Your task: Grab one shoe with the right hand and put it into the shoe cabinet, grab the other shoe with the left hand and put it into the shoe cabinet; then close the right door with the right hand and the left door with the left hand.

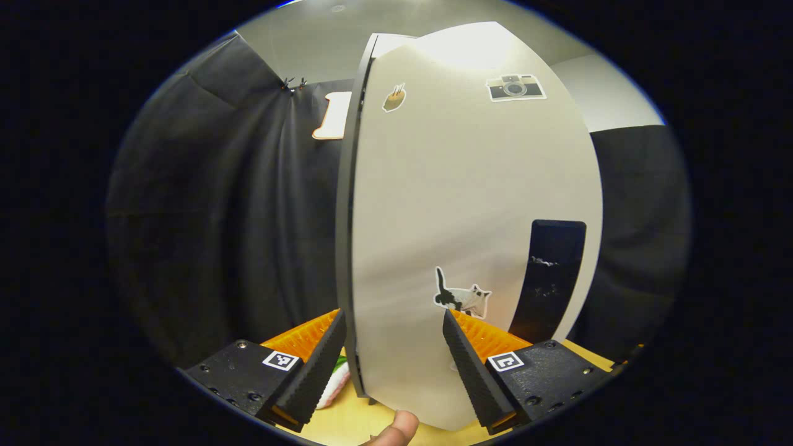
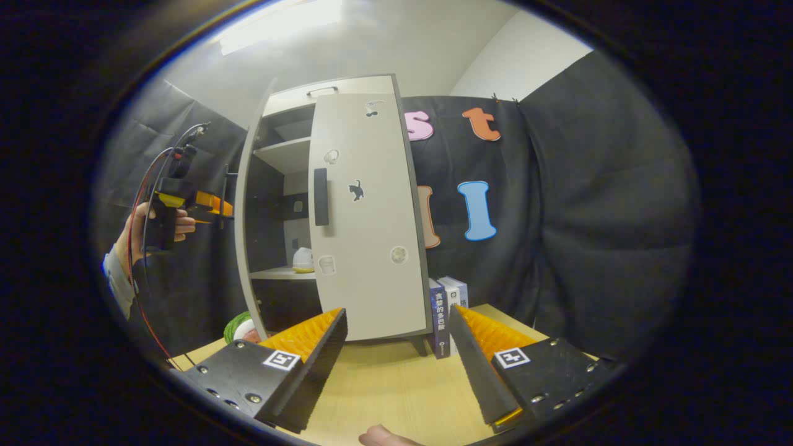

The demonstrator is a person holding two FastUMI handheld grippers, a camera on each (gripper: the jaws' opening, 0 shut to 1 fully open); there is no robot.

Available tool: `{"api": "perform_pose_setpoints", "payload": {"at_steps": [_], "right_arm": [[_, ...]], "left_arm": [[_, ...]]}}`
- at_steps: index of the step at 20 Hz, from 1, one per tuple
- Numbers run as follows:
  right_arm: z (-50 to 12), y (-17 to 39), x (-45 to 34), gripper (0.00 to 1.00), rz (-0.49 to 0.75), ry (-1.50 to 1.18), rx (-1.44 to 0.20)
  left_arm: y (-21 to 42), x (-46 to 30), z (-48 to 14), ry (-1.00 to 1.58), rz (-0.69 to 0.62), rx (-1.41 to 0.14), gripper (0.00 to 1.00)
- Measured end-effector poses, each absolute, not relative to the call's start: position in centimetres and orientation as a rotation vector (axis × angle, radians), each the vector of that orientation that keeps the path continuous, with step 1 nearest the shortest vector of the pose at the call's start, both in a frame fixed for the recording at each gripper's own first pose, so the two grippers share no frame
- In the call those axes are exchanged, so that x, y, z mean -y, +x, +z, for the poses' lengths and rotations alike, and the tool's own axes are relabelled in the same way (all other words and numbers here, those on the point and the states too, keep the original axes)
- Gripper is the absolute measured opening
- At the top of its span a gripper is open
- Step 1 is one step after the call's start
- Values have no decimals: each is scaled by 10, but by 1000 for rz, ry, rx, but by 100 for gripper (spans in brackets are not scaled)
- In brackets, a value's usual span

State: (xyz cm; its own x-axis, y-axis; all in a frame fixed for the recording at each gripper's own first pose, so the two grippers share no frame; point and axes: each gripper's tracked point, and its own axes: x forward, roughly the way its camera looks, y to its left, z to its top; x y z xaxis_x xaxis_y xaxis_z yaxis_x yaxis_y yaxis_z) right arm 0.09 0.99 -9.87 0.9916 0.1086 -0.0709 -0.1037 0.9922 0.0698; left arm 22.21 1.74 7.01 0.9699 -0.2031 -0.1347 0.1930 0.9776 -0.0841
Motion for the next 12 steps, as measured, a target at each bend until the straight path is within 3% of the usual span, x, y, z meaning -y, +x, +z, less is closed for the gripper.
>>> {"api": "perform_pose_setpoints", "payload": {"at_steps": [2, 12], "right_arm": [[-99, -2, -5, 98, 86, 48, -77], [-89, -3, -11, 98, 88, 37, -59]], "left_arm": [[221, -14, 69, -75, -198, -133, 96], [166, -15, 75, -56, -190, -81, 96]]}}
